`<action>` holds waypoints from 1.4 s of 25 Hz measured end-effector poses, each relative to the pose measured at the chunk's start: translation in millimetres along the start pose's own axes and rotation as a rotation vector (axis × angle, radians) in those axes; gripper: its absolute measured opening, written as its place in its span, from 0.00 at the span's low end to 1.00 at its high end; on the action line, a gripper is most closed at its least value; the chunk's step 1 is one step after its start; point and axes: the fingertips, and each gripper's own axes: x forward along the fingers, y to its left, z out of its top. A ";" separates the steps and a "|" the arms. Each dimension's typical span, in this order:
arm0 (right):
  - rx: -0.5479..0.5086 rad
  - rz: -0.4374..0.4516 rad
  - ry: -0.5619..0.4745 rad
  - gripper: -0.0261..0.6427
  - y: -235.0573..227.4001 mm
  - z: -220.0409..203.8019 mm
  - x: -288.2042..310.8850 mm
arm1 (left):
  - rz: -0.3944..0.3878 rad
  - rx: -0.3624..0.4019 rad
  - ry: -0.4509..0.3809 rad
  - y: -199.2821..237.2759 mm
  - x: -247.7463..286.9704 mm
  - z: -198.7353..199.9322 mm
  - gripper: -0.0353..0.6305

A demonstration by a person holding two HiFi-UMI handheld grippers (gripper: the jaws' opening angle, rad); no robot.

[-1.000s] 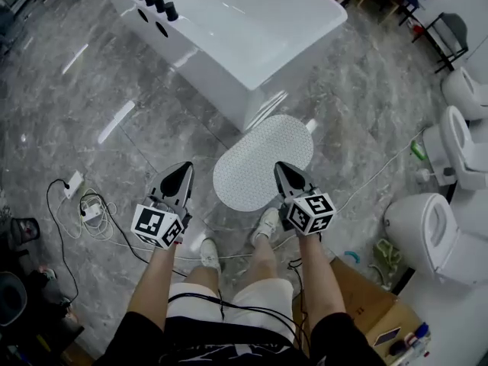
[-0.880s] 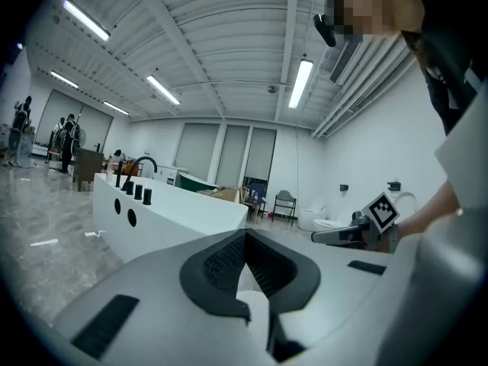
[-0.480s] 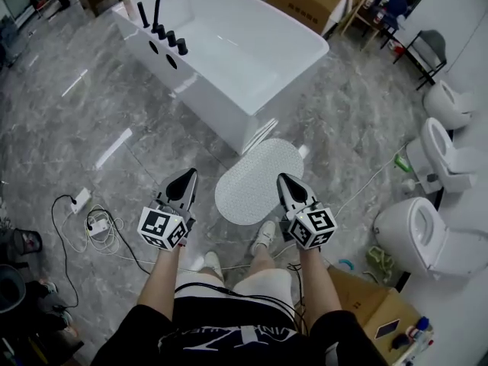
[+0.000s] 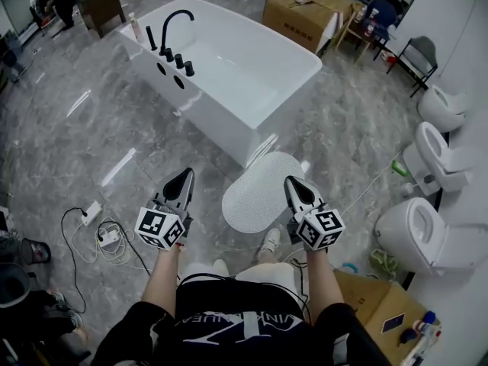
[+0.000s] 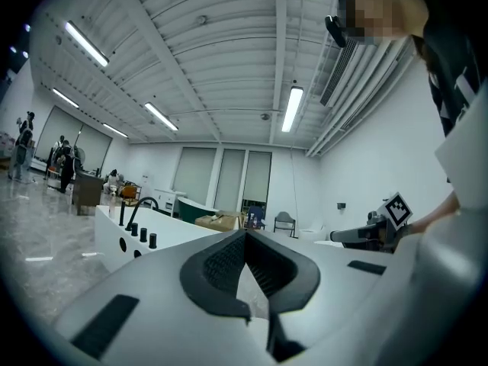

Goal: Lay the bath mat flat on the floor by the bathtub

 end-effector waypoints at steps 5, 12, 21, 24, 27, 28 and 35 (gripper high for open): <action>-0.008 0.020 -0.018 0.08 18.1 22.2 -9.4 | 0.009 -0.006 -0.023 0.5 -16.0 22.3 0.07; -0.033 0.051 -0.018 0.08 39.4 41.9 -21.1 | -0.004 0.007 -0.057 -12.0 -23.2 49.8 0.07; -0.032 0.063 -0.059 0.08 55.1 58.9 -29.2 | -0.023 0.022 -0.087 -25.8 -28.4 71.8 0.07; -0.032 0.068 -0.055 0.08 58.1 60.5 -25.0 | -0.019 0.029 -0.093 -21.1 -29.3 77.6 0.07; -0.031 0.075 -0.045 0.08 60.4 58.7 -19.5 | -0.006 0.028 -0.097 -14.1 -30.2 79.9 0.07; -0.036 0.078 -0.041 0.08 61.3 57.7 -17.9 | -0.001 0.027 -0.098 -12.2 -30.6 79.9 0.07; -0.047 0.078 -0.022 0.08 57.8 56.7 -10.5 | 0.023 0.020 -0.102 -4.5 -29.9 79.6 0.07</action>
